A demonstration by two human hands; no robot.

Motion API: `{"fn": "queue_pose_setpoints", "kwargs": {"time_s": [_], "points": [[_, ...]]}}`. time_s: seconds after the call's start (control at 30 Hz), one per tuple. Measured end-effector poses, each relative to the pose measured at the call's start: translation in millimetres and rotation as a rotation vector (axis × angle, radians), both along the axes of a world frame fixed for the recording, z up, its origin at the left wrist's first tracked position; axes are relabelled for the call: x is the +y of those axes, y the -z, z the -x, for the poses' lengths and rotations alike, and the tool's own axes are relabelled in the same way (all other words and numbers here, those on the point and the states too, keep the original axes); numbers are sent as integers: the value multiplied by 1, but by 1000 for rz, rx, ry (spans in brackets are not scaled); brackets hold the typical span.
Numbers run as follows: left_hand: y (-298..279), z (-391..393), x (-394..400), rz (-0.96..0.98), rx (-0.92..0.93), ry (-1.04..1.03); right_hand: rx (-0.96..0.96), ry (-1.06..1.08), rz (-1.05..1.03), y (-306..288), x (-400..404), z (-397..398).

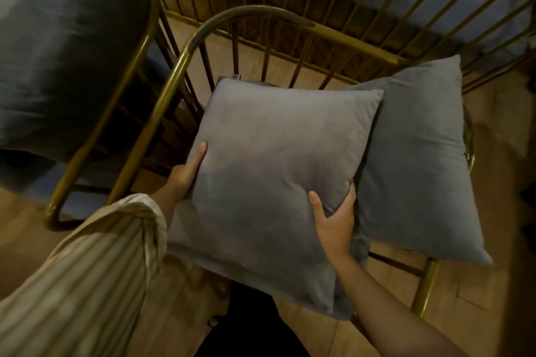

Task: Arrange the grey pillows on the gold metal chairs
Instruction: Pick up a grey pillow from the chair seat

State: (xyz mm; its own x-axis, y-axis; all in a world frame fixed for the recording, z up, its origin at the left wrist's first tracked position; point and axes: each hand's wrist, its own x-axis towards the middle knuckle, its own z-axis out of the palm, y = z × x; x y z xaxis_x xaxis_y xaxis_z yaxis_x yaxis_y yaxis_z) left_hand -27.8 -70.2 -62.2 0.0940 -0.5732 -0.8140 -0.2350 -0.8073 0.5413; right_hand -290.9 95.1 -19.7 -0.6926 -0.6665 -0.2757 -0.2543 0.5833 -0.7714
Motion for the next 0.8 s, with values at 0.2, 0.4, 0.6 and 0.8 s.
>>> {"fn": "queue_pose_setpoints", "kwargs": {"time_s": [0.2, 0.4, 0.6, 0.8], "points": [[-67, -9, 4, 127, 30, 1, -89, -38, 98, -52, 1, 15], [-173, -5, -20, 310, 49, 42, 1, -24, 264, -126, -23, 19], [-289, -27, -53, 553, 20, 58, 4, -84, 427, -215, -85, 12], [-365, -110, -72, 606, -49, -7, -102, -202, 570, -270, -151, -49]]}}
